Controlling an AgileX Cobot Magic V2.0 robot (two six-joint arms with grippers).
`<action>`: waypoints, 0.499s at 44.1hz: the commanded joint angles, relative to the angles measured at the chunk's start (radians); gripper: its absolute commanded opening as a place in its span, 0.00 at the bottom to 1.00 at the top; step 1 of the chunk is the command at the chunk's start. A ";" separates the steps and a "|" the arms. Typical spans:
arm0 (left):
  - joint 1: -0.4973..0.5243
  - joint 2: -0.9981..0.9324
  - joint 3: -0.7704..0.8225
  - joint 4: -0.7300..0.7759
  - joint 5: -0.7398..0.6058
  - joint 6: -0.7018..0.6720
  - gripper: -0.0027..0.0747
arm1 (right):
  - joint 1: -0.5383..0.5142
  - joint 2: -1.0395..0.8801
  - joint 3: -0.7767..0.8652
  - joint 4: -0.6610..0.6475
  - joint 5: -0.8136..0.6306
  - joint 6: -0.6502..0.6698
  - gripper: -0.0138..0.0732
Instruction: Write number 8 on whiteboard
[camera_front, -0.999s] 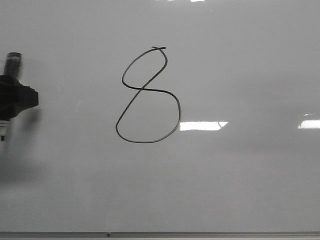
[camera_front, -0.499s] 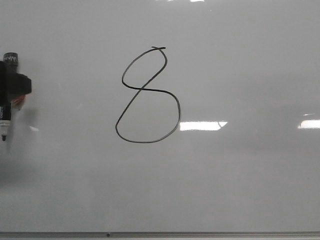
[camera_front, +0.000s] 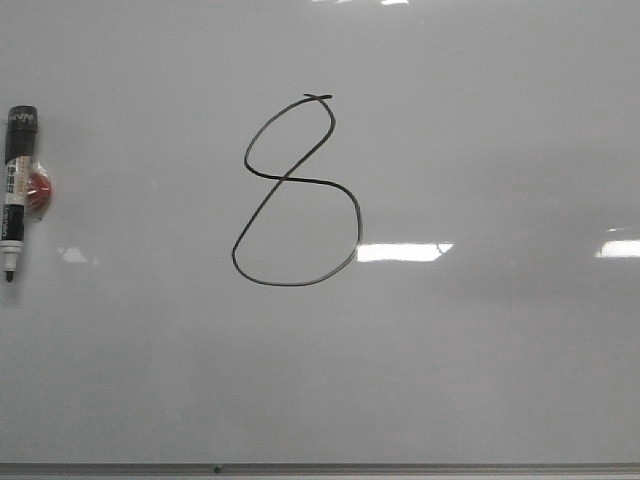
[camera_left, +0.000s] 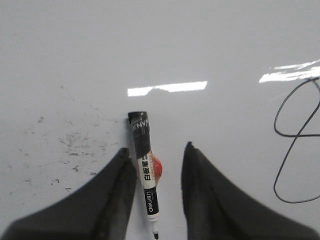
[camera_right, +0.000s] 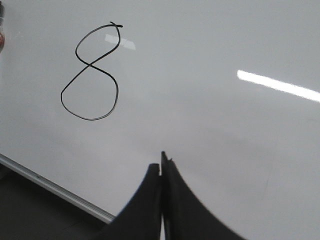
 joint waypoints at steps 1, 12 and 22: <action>0.001 -0.137 -0.024 0.000 0.044 -0.001 0.10 | -0.006 0.007 -0.026 0.014 -0.077 0.000 0.11; 0.001 -0.370 -0.024 -0.014 0.139 -0.001 0.01 | -0.006 0.007 -0.026 0.014 -0.077 0.000 0.11; 0.001 -0.407 -0.024 -0.014 0.141 -0.001 0.01 | -0.006 0.007 -0.026 0.014 -0.077 0.000 0.11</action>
